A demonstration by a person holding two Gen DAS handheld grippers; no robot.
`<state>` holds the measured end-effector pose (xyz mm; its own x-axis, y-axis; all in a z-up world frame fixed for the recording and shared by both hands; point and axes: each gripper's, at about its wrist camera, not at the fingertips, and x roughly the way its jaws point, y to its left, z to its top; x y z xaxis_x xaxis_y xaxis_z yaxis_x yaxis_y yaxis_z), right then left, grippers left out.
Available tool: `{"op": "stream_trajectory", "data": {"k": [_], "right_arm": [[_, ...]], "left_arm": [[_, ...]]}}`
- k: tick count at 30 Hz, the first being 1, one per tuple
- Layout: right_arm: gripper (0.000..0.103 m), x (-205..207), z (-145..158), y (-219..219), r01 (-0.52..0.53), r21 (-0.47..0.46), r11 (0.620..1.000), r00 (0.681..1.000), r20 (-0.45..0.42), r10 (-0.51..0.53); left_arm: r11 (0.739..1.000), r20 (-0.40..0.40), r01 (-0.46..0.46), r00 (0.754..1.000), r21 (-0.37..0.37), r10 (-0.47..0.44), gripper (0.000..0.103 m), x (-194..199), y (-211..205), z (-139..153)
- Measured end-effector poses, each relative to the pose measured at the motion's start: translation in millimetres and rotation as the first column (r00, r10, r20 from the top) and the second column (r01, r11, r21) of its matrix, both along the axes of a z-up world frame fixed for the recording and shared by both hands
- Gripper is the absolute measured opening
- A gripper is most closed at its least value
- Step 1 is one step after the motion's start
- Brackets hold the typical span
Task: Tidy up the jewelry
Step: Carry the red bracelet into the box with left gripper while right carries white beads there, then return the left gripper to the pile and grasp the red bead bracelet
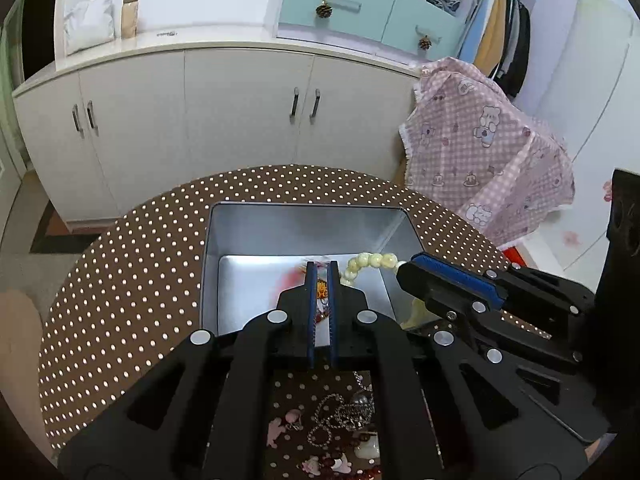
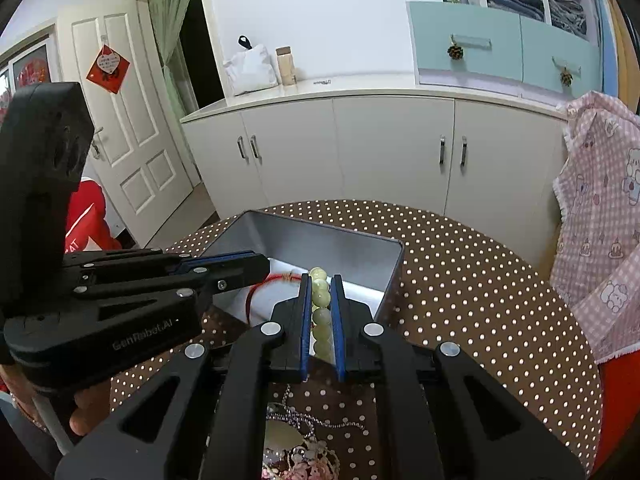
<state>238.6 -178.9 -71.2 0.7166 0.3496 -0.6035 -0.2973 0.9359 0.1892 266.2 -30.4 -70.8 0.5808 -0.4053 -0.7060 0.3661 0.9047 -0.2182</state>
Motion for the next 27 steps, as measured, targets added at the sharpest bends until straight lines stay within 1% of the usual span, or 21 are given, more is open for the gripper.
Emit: {"op": "stream_trajectory", "data": {"k": [3,5,7,11,15,21,24,27], "right_arm": [[0.012,-6.1,2.8,-4.2,0.005,0.02,1.0,1.0,0.007,-0.005],[0.021,-10.7,7.3,-7.0,0.014,0.026,1.0,1.0,0.02,-0.014],[0.024,-18.1,12.4,-10.9,0.021,0.042,0.999,0.999,0.033,-0.023],[0.027,-33.9,20.7,-14.8,0.025,0.051,0.998,0.998,0.054,-0.028],[0.03,-56.6,23.8,-11.9,0.018,0.031,0.999,0.997,0.068,-0.02],[0.033,-82.0,16.6,-9.6,0.019,0.011,1.0,0.998,0.064,-0.02],[0.036,-91.9,10.0,-8.0,0.027,0.004,1.0,0.998,0.057,-0.027],[0.037,-98.9,-0.9,-6.4,0.02,-0.001,1.0,0.999,0.029,-0.02]], "left_arm": [[1.0,0.002,0.003,1.0,0.007,-0.003,0.006,-6.0,2.2,3.8],[1.0,0.011,0.002,1.0,0.014,-0.002,0.006,-11.0,3.4,7.0],[1.0,0.021,-0.002,1.0,0.021,0.001,0.006,-16.1,4.2,10.6],[0.999,0.057,-0.015,0.998,0.045,0.013,0.006,-32.5,9.1,18.4],[0.998,0.086,-0.03,0.996,0.055,0.025,0.006,-51.0,14.1,24.1],[0.995,0.117,-0.048,0.992,0.082,0.039,0.006,-77.6,19.3,24.3],[0.997,0.107,-0.043,0.994,0.058,0.037,0.006,-89.9,25.1,18.0],[0.997,0.1,-0.045,0.994,0.054,0.04,0.006,-99.1,24.7,9.9]]}}
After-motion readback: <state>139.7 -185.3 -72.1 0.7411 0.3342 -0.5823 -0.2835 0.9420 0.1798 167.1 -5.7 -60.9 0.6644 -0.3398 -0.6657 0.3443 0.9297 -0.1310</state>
